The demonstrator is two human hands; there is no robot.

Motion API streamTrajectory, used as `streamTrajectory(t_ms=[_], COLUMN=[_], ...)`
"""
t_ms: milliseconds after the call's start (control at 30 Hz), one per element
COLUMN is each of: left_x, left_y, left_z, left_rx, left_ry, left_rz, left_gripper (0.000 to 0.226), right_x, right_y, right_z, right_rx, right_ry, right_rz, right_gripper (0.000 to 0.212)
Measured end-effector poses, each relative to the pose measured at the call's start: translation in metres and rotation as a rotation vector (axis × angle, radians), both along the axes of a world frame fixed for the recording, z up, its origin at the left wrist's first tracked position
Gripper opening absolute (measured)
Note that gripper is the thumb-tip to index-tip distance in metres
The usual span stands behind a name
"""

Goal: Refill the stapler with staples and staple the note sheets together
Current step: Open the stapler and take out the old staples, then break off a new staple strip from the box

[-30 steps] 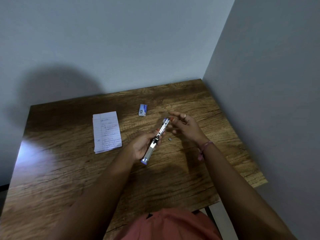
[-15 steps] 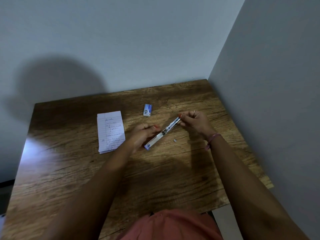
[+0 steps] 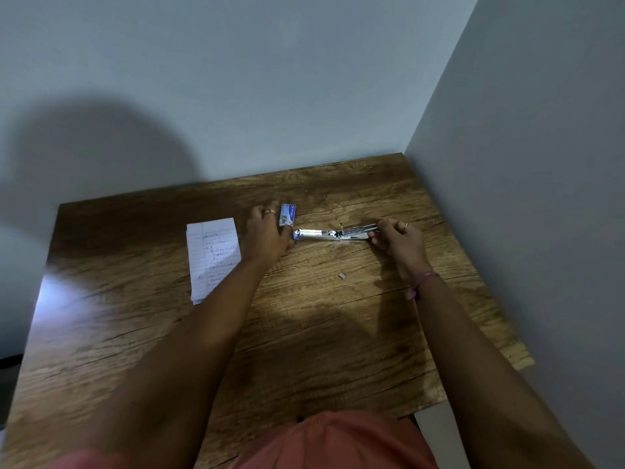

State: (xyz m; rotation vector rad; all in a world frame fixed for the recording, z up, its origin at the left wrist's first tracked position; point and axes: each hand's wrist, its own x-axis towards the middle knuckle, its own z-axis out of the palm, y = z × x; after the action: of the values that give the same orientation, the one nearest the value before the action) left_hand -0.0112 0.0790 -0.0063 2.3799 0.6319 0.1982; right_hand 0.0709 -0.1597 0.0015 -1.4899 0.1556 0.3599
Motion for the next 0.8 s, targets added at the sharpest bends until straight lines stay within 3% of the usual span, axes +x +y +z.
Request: streamTrajectory(t_ms=[400,800], left_x=[-0.005,-0.034], left_y=[0.001,0.015], left_z=[-0.007,-0.008], left_rx=[0.211,0.094], left_ry=[0.060,-0.011], left_rz=[-0.092,-0.018], left_gripper=[0.046,0.047], right_x=[-0.008,-0.035], right_y=[-0.010,-0.002], right_z=[0.009,0.006], right_rx=[-0.045,-0.079], right_ry=[0.021,-0.080], right_rz=[-0.058,-0.121], right_gripper=[0.012,0.013])
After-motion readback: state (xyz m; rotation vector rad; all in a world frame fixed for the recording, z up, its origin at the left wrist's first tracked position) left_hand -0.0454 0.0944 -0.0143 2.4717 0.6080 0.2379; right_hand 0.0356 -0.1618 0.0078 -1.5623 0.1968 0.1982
